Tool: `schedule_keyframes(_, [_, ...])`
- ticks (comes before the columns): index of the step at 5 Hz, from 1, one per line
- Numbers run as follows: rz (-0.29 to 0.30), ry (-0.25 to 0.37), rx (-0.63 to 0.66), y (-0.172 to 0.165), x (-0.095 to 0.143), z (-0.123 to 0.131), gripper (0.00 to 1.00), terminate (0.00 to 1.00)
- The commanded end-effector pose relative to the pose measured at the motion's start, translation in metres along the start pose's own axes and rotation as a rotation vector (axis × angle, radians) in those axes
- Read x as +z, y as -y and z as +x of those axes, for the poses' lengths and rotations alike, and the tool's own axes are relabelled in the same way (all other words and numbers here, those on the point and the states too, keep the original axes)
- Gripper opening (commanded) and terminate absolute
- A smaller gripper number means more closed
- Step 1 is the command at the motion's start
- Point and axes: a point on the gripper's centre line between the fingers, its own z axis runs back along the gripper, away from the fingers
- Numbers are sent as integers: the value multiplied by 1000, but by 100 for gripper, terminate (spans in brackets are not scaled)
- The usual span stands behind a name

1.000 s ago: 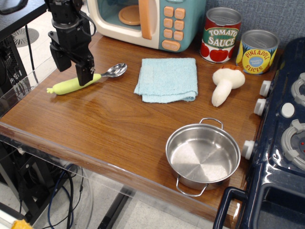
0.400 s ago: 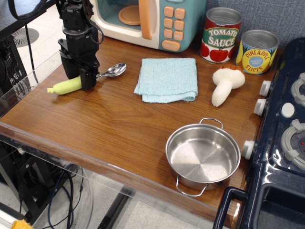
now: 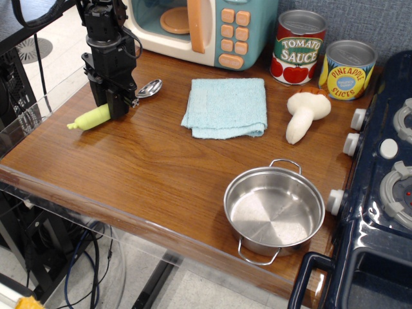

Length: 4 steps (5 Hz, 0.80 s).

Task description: Place the ice cream scoop next to the metal pot

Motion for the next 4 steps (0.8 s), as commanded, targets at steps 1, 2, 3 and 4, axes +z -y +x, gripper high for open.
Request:
schedule_keyframes(1, [18, 75, 150, 13, 35, -1, 0, 0])
schedule_keyframes(2, [-15, 39, 288, 27, 50, -3, 0, 0])
schedule_keyframes(3, [-80, 46, 543, 46, 73, -7, 0, 0])
schedule_keyframes(4, [-108, 4, 790, 73, 82, -3, 0, 0])
